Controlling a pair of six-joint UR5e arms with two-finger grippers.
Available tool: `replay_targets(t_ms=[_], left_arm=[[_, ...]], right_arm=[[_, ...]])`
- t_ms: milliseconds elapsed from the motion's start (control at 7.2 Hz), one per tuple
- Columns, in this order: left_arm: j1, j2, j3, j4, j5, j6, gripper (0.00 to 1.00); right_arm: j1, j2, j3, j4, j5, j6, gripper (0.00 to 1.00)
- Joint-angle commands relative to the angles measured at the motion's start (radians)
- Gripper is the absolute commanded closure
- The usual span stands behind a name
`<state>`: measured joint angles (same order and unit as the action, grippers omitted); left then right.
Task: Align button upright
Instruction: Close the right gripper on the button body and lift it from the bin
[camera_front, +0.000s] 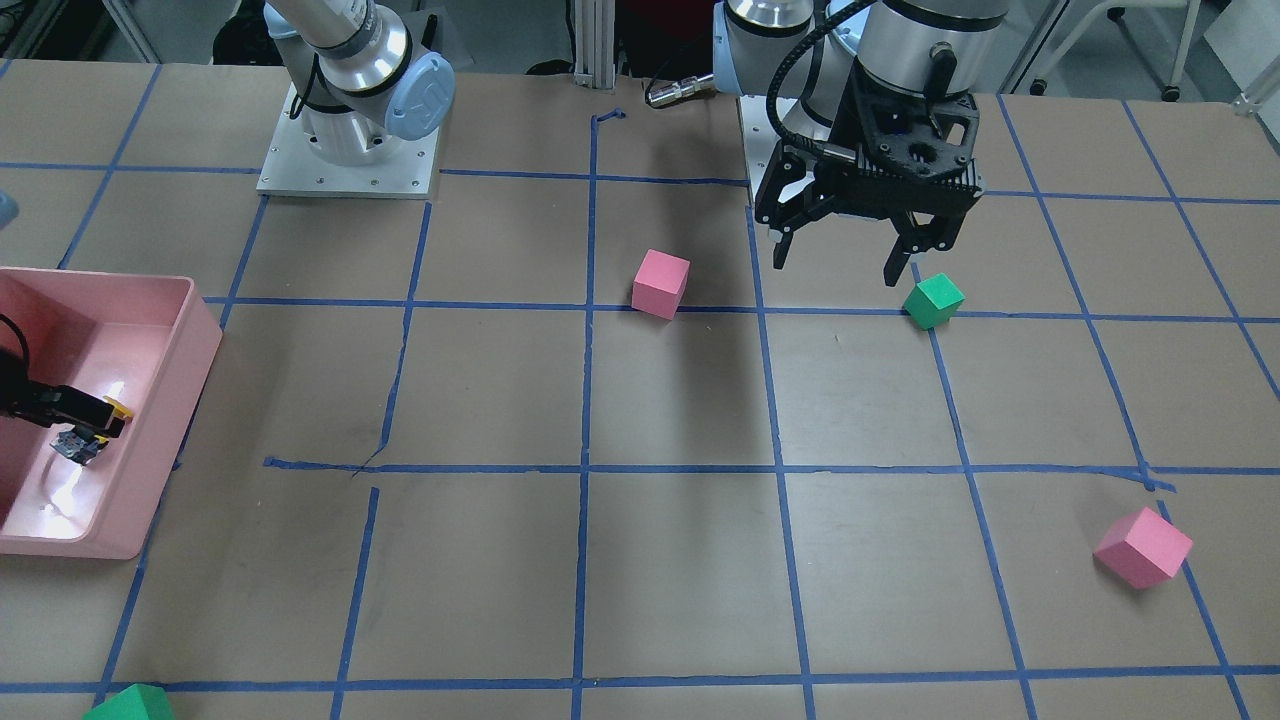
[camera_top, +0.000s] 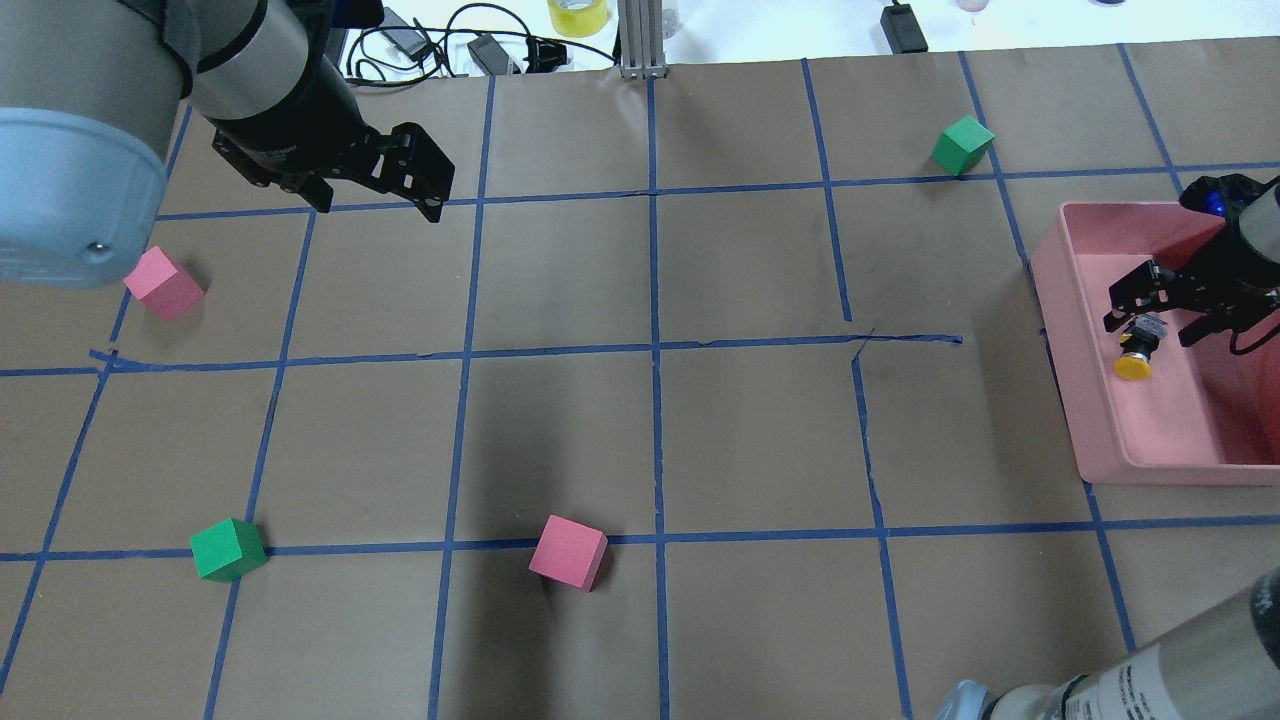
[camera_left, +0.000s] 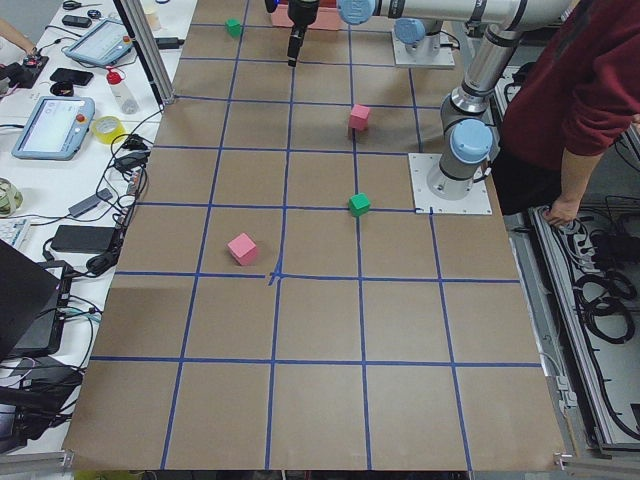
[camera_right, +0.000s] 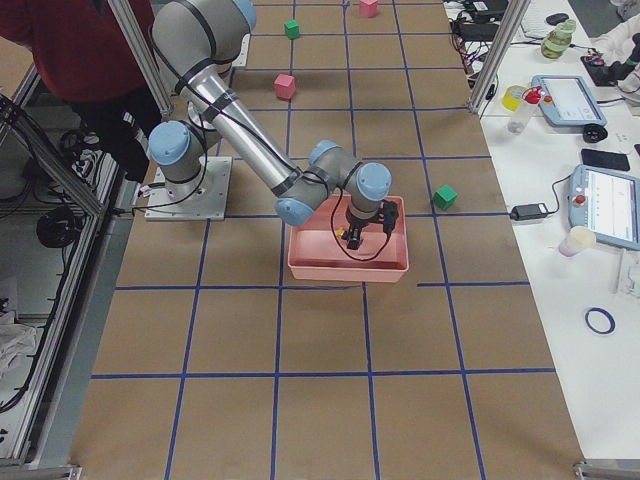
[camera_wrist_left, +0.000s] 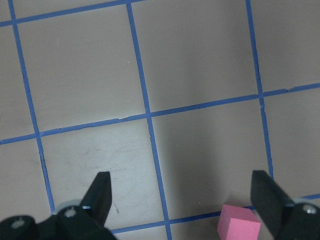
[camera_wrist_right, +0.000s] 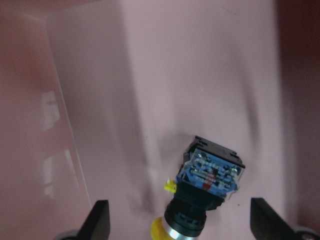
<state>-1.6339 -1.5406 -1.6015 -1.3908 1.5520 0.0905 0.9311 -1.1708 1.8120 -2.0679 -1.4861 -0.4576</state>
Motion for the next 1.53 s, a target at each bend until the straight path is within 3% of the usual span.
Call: replay_targets(t_ms=[0, 278, 417, 556, 694, 833, 1389], left_arm=[[-0.001, 0.0, 0.0, -0.001, -0.001, 0.0, 0.0], [0.0, 0.0, 0.0, 0.001, -0.003, 0.0, 0.0], [0.0, 0.001, 0.0, 0.0, -0.003, 0.0, 0.0], [0.0, 0.001, 0.0, -0.001, -0.001, 0.0, 0.0], [0.0, 0.001, 0.0, -0.001, -0.001, 0.0, 0.0], [0.0, 0.001, 0.0, -0.001, -0.001, 0.0, 0.0], [0.0, 0.001, 0.0, -0.001, -0.001, 0.0, 0.0]], right_arm=[[0.0, 0.011, 0.003, 0.005, 0.024, -0.001, 0.0], [0.0, 0.036, 0.009, -0.001, 0.024, -0.007, 0.0], [0.0, 0.039, 0.009, -0.001, 0.024, -0.007, 0.11], [0.0, 0.042, 0.01, 0.0, 0.02, -0.007, 0.53], [0.0, 0.043, 0.018, 0.002, 0.018, -0.007, 0.89], [0.0, 0.039, 0.02, 0.0, 0.006, -0.003, 1.0], [0.008, -0.061, -0.014, 0.075, -0.029, 0.048, 1.0]])
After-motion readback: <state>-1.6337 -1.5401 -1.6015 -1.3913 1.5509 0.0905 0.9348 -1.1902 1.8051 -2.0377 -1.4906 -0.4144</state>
